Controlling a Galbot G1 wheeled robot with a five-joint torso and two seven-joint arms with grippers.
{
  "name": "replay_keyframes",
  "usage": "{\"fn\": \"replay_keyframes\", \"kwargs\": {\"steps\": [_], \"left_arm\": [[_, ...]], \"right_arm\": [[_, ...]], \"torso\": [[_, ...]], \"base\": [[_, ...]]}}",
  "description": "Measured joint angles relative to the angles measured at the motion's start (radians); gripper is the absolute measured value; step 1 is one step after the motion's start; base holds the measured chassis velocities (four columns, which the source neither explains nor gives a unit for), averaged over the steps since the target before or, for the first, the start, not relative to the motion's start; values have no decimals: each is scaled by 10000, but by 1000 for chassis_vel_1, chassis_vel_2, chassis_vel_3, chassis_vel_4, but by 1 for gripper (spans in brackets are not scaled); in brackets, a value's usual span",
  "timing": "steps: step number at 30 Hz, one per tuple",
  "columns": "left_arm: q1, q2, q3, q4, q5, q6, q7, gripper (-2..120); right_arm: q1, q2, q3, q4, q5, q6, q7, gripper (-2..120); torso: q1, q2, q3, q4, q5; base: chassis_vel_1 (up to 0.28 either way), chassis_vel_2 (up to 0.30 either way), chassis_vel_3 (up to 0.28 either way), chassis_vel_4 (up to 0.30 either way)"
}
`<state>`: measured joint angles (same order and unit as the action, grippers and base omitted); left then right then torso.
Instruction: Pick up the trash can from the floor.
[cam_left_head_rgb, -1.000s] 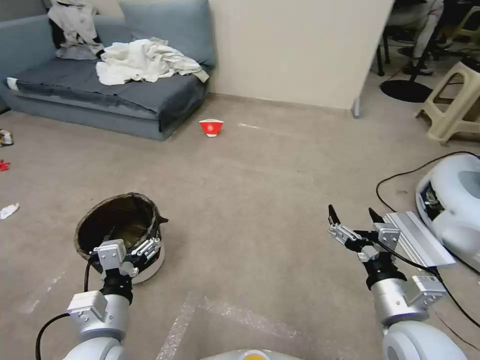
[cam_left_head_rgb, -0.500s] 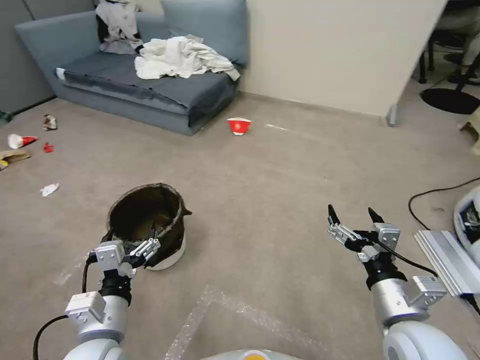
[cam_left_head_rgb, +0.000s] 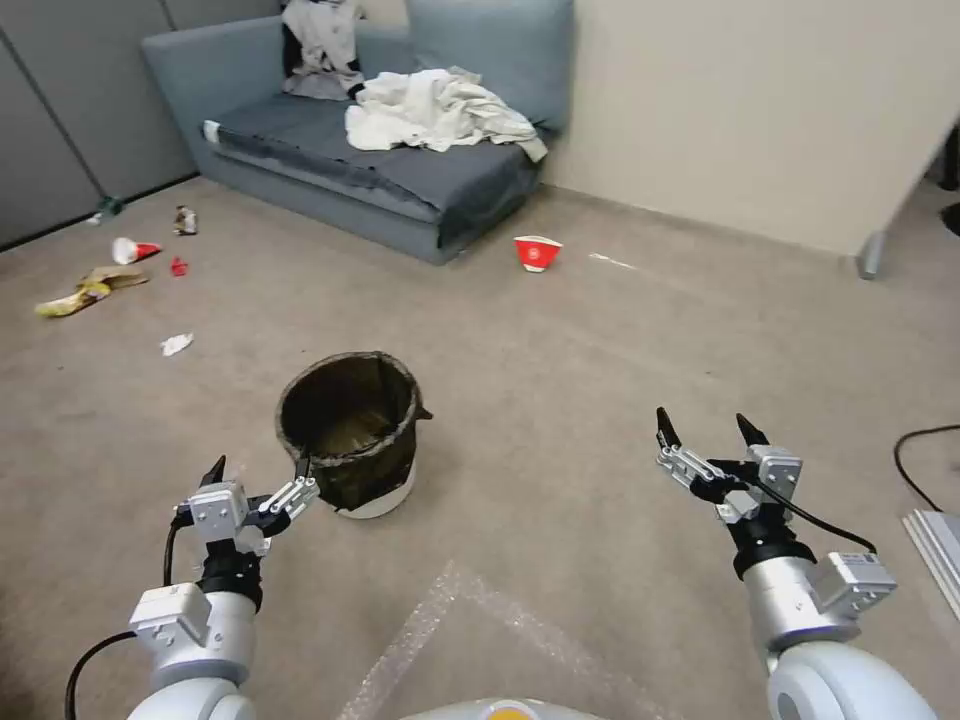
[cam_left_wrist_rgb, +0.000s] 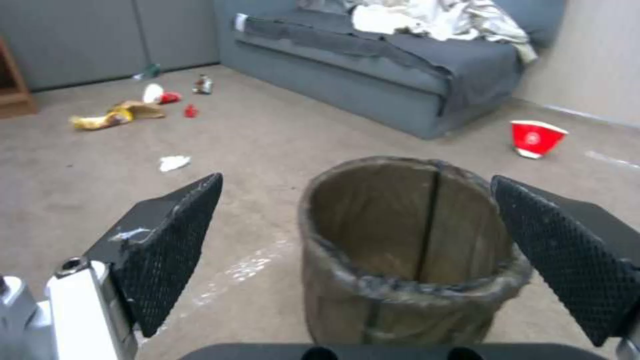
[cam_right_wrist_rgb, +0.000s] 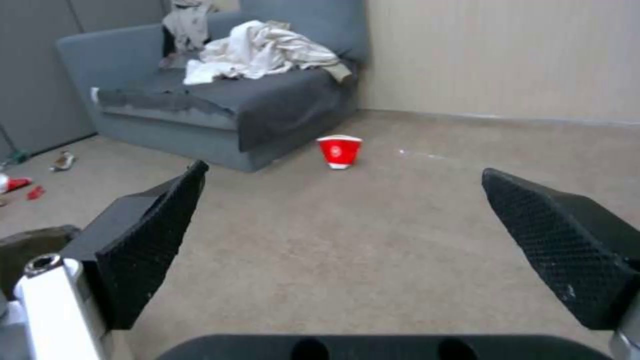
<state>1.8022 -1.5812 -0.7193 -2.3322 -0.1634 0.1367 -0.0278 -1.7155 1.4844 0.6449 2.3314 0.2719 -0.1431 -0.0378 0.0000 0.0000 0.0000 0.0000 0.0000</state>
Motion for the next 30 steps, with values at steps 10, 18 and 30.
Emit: {"fn": "replay_keyframes", "kwargs": {"steps": [10,18,30], "left_arm": [[-41,49,-9,69,-5,2,-45,100],[-41,74,-12,103,-17,-30,-107,100],[81,32,-7,98,43,-286,-211,100]], "right_arm": [[26,-11,2,-94,1,185,-82,100],[5,-19,9,-114,10,362,-147,100],[-77,-50,29,-163,73,745,-480,100]], "torso": [[0,0,0,0,0],[0,0,0,0,0],[0,0,0,0,0]], "base": [[66,69,68,68],[54,46,64,62],[12,9,9,13]]}}
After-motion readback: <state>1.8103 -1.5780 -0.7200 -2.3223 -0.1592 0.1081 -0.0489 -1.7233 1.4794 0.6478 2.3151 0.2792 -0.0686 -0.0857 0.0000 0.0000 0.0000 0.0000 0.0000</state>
